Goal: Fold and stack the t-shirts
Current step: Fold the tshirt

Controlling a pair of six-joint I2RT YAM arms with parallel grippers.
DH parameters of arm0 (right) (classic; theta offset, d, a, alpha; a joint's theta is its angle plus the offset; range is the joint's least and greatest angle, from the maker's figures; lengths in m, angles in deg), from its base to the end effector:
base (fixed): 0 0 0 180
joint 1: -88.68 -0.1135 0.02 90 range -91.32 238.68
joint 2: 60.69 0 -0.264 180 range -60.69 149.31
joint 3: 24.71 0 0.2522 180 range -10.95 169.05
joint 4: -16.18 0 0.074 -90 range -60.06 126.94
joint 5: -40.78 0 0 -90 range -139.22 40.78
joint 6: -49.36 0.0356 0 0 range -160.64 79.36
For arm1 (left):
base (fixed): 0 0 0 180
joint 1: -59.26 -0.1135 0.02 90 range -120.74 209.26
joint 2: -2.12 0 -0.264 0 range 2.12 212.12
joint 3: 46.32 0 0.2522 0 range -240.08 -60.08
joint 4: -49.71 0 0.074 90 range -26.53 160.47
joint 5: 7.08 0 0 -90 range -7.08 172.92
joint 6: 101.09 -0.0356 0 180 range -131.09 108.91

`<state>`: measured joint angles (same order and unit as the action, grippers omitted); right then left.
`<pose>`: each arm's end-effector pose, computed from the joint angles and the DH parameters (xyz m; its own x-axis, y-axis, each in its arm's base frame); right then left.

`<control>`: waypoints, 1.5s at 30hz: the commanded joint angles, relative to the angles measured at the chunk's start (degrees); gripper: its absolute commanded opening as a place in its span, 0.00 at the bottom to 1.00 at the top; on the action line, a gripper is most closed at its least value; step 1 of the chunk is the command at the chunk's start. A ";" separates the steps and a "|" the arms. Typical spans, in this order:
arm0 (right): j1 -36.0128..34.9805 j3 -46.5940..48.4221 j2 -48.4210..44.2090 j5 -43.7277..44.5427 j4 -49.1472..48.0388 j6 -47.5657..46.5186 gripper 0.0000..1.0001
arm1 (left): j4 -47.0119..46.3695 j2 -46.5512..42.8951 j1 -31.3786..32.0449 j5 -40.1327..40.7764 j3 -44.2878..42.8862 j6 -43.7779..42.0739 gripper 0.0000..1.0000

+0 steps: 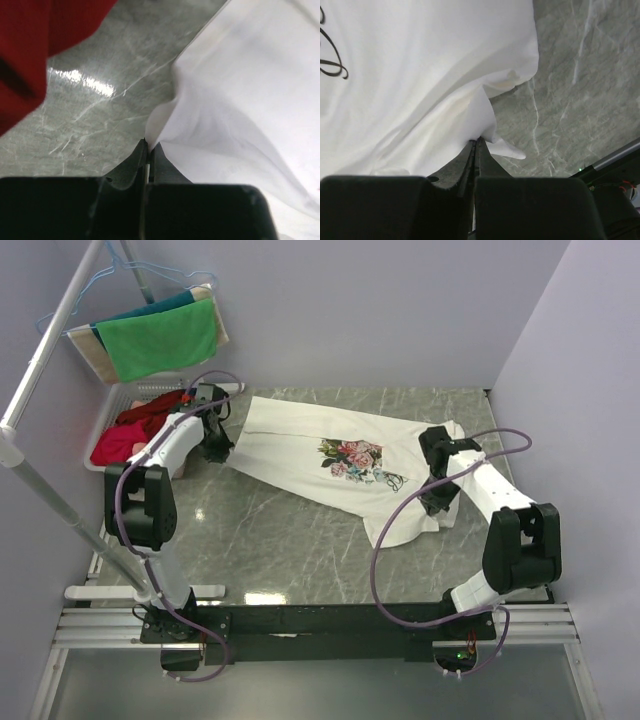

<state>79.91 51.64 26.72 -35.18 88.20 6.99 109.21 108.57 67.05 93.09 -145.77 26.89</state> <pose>0.2668 0.0324 0.2211 -0.7491 0.6096 -0.2591 0.6446 0.7610 -0.0733 0.3858 -0.0464 0.2360 -0.7554 -0.5080 -0.4140 -0.5090 0.8527 -0.1178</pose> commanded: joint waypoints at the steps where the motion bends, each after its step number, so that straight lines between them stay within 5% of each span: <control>1: 1.83 4.12 0.56 4.24 0.45 -0.44 0.00 | -0.03 0.41 -0.23 0.90 -5.44 0.61 0.01; 45: 14.14 26.36 20.33 9.34 -9.04 -4.22 0.00 | 1.64 24.41 1.00 -2.79 -31.37 -1.68 0.04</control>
<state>93.09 75.35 45.78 -28.47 80.13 2.95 111.33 132.00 67.86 90.69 -172.13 26.41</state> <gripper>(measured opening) 0.006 0.031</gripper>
